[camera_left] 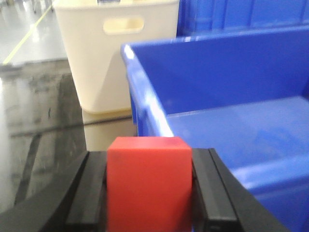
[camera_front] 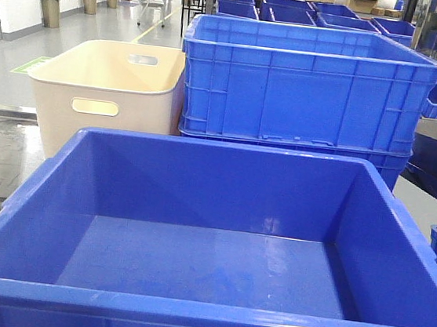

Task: Pick red and yellow blocks into blue bin
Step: 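Move the right gripper over the blue bin and release the yellow brick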

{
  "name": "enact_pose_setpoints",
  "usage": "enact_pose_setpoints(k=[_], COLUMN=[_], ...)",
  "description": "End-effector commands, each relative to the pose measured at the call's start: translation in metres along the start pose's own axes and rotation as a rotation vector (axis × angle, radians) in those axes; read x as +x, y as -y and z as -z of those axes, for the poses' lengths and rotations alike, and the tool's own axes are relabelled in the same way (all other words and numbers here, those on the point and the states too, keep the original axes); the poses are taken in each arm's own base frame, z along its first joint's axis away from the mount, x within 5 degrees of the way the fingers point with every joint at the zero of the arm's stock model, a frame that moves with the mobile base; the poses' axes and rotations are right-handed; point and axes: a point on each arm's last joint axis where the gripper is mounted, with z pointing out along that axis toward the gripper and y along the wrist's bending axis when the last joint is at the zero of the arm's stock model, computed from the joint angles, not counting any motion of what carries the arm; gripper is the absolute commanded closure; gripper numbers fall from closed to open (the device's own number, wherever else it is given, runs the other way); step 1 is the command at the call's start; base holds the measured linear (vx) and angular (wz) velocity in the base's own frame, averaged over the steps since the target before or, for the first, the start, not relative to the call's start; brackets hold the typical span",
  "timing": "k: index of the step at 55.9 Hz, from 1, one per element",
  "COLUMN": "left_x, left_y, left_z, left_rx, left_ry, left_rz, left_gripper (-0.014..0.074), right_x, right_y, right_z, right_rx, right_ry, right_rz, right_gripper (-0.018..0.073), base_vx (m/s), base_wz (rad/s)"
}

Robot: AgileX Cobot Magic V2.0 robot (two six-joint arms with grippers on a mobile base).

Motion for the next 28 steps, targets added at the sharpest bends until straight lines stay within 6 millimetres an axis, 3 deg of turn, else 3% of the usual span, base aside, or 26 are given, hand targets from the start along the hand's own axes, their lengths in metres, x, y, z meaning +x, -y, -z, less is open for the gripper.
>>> enact_pose_setpoints(k=[1, 10, 18, 28], left_x=[-0.03, -0.055, -0.06, -0.06], left_y=[-0.002, -0.002, -0.003, -0.004], left_z=[0.006, 0.005, -0.002, -0.008], left_rx=[-0.023, -0.015, -0.005, -0.007], left_ry=[0.131, 0.159, 0.131, 0.118], left_rz=[0.013, 0.006, 0.007, 0.01], left_gripper=[0.0594, 0.0594, 0.0594, 0.0594], right_x=[-0.03, -0.05, -0.06, -0.047], right_y=[0.003, 0.005, 0.006, 0.006], right_z=[-0.016, -0.068, -0.124, -0.2], right_rx=[0.013, -0.019, -0.062, -0.134], right_ry=[0.047, -0.079, -0.226, -0.445], right_rz=[0.038, 0.035, 0.029, -0.008], right_gripper=[0.0569, 0.0569, 0.0569, 0.0566], base_vx=[0.0, 0.0, 0.0, 0.0], base_wz=[0.0, 0.0, 0.0, 0.0])
